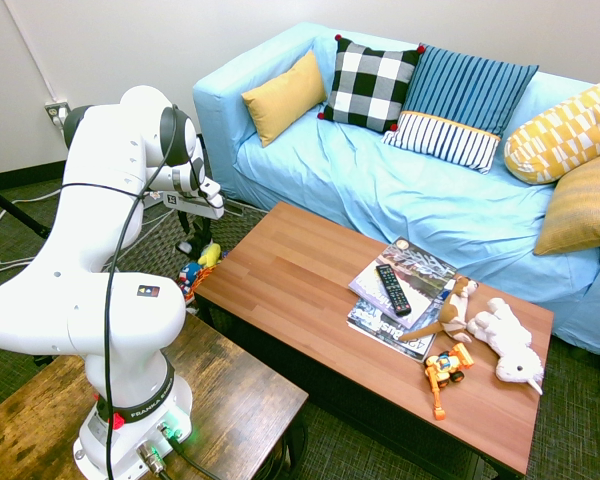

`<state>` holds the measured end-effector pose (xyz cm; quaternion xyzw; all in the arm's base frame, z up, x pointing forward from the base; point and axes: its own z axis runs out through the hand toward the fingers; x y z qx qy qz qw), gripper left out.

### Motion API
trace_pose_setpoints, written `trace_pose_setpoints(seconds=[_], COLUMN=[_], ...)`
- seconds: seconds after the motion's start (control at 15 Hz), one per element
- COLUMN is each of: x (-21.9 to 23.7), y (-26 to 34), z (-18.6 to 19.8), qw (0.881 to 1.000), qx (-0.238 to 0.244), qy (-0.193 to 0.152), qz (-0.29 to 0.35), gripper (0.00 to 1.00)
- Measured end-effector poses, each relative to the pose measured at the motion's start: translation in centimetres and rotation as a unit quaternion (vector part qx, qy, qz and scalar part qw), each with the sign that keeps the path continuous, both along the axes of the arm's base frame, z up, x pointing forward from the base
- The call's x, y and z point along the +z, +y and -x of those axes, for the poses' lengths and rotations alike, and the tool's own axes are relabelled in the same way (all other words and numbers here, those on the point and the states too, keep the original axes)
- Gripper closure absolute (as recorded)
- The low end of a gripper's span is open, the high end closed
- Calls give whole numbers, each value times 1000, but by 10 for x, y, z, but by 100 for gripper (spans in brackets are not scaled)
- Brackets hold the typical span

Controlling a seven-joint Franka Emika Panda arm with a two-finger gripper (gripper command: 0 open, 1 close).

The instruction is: Put the gamepad in the basket

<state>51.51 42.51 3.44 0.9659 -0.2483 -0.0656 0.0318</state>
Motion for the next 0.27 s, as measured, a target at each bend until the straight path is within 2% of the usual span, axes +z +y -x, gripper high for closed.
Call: trace_pose_setpoints(seconds=[0.27], x=[8], y=[3], z=[-8], qw=[1000], qx=[-2], qy=[-4], qz=[-3], gripper=[0])
